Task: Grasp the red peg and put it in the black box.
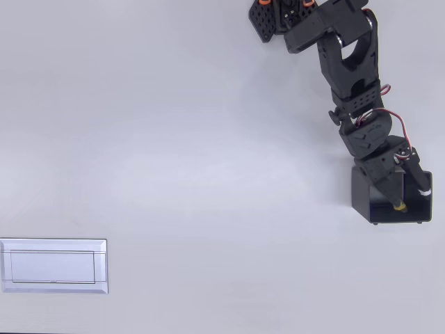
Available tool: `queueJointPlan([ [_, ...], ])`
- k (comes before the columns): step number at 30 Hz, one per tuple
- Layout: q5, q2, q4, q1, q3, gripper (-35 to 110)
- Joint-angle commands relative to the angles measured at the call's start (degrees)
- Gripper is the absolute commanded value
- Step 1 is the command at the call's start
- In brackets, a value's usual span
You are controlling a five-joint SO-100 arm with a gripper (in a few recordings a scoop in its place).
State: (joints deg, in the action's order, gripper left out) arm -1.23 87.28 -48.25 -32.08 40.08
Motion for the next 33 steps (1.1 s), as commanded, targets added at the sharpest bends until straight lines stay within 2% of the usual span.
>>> queueJointPlan([
  [1,0.26,-1.23,-1.93,0.18,0.35,18],
  [5,2.37,-7.21,-1.67,1.58,-4.39,18],
  [14,7.03,-31.55,9.84,6.94,-14.94,0],
  [21,6.86,-50.54,14.59,12.22,-26.89,0],
  [24,6.77,-60.12,24.52,15.82,-30.94,0],
  [27,5.89,-68.82,39.55,19.86,-34.01,0],
  [29,4.39,-73.39,43.33,22.59,-38.76,0],
  [33,3.25,-78.84,63.46,26.54,-39.2,0],
])
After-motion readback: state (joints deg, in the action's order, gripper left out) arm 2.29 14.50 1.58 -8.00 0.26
